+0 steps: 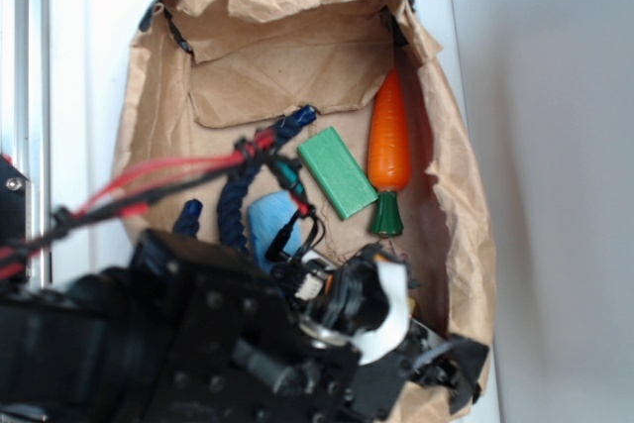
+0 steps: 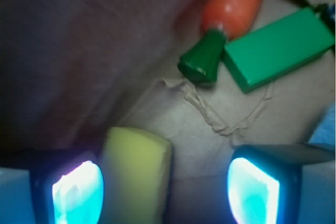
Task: Grab the green sponge.
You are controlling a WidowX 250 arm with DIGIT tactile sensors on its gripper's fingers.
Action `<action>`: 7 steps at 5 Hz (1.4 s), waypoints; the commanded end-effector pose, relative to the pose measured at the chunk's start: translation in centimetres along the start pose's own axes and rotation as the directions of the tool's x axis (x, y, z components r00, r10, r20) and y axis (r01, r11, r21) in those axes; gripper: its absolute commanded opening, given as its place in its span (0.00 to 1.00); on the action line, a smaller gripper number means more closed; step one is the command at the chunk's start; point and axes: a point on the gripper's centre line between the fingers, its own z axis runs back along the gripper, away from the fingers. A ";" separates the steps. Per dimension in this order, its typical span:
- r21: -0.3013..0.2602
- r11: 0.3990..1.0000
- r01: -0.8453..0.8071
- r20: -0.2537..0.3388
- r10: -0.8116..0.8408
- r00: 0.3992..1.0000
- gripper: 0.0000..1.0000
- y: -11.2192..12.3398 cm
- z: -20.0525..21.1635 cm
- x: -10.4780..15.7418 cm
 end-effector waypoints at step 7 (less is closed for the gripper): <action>0.000 0.996 -0.084 -0.229 0.082 0.970 0.00 2.3 5.7 8.0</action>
